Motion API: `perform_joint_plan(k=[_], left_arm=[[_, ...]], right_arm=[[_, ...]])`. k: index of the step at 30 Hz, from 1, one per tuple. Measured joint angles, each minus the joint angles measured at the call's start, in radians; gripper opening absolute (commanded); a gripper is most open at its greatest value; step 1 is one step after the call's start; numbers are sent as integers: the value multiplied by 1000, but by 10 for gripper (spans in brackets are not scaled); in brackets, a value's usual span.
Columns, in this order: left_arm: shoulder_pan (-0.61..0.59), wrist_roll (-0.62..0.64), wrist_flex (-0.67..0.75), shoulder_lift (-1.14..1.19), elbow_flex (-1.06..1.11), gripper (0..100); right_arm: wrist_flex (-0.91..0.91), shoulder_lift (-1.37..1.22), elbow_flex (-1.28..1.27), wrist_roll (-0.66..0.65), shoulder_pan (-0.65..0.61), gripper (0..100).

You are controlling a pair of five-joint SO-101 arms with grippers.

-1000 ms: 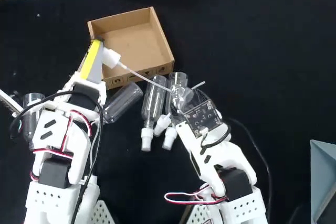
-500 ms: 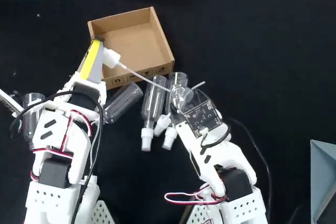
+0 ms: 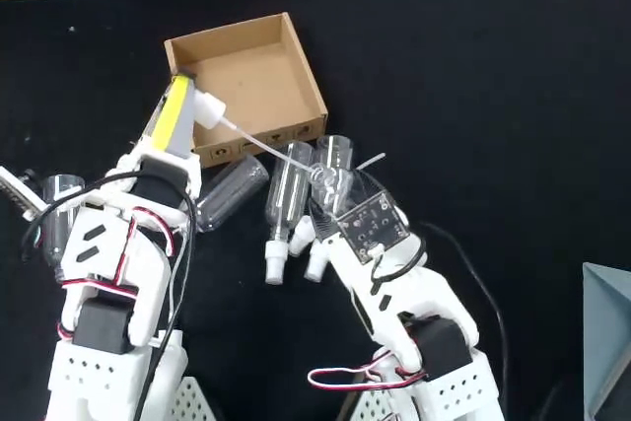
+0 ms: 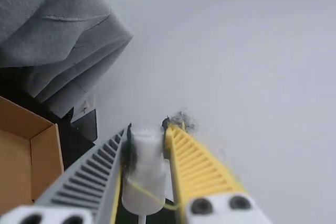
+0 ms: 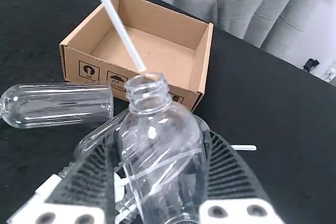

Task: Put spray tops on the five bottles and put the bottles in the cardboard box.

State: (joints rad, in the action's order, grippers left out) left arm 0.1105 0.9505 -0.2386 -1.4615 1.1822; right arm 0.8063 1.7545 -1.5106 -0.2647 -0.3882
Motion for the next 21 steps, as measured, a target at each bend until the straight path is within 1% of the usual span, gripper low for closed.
perform_joint_plan(k=[3,10,21], left_arm=[[2,-17,0,2,21,30],[54,-21,0,0,35,30],[63,-23,0,0,41,30]], right_arm=[[-20,0,0,0,0,67],[-29,0,0,0,0,67],[-29,0,-18,0,0,67]])
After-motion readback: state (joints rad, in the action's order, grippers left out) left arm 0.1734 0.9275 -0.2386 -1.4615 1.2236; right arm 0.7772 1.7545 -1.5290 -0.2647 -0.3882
